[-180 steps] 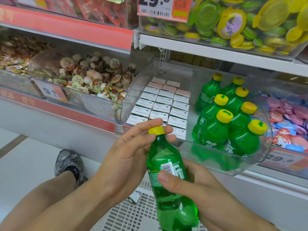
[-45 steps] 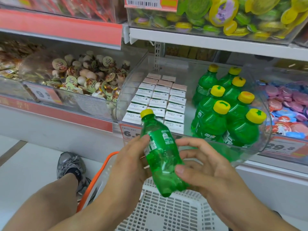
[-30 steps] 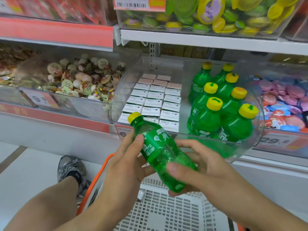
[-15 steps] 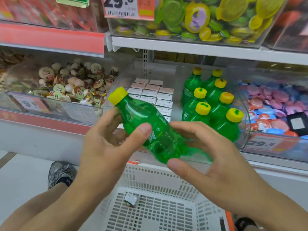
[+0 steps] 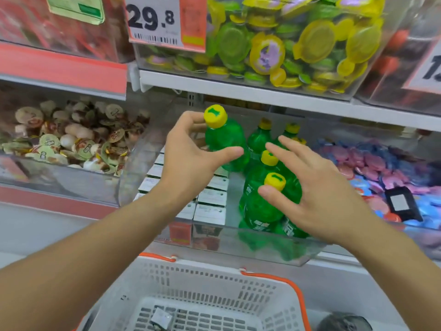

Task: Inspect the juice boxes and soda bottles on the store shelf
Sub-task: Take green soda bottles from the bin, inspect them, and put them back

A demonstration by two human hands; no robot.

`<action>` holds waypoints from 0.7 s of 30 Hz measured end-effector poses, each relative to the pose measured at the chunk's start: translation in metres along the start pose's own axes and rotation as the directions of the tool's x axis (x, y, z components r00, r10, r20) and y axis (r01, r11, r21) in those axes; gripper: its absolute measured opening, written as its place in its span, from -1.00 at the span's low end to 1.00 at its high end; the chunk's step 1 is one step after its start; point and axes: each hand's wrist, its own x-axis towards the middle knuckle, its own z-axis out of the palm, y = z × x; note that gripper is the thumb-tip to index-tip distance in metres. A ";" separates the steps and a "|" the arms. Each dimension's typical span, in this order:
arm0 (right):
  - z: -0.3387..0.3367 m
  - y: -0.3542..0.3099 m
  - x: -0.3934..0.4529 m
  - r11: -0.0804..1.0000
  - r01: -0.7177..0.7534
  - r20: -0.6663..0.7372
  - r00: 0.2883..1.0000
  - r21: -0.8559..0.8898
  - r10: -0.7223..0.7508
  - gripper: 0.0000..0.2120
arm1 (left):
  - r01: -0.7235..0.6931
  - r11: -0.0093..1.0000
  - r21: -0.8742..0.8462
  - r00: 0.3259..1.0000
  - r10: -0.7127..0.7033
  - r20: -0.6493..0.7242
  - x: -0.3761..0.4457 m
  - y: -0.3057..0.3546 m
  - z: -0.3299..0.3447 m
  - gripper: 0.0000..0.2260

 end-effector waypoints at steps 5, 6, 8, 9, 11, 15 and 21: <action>0.002 0.000 0.003 0.998 -0.009 0.024 1.000 -0.057 0.010 -0.25 | -0.007 0.999 0.040 0.999 0.005 0.036 0.019 -0.008 0.027 -0.55; 0.002 0.000 0.004 0.998 -0.007 0.025 1.000 -0.060 0.008 -0.25 | -0.004 0.998 0.058 0.999 0.002 0.041 0.022 -0.011 0.032 -0.54; 0.002 0.000 0.004 0.998 -0.009 0.031 0.999 -0.057 0.011 -0.25 | 0.014 0.996 0.089 0.998 -0.020 0.062 0.030 -0.020 0.041 -0.51; 0.003 -0.001 0.004 0.998 -0.009 0.027 1.000 -0.055 0.011 -0.25 | 0.038 0.993 0.111 0.995 -0.048 0.086 0.034 -0.023 0.045 -0.46; 0.004 -0.001 0.003 0.998 -0.002 0.012 1.000 -0.059 0.003 -0.27 | 0.111 0.981 0.161 0.977 -0.137 0.164 0.043 -0.029 0.051 -0.34; 0.004 -0.002 0.003 0.999 0.018 -0.012 1.000 -0.044 -0.019 -0.30 | 0.085 0.957 0.278 0.925 -0.180 0.336 0.056 -0.028 0.062 -0.36; 0.005 -0.002 0.003 1.000 0.021 -0.028 0.999 -0.021 -0.022 -0.29 | 0.067 0.933 0.355 0.838 -0.246 0.487 0.061 -0.032 0.073 -0.53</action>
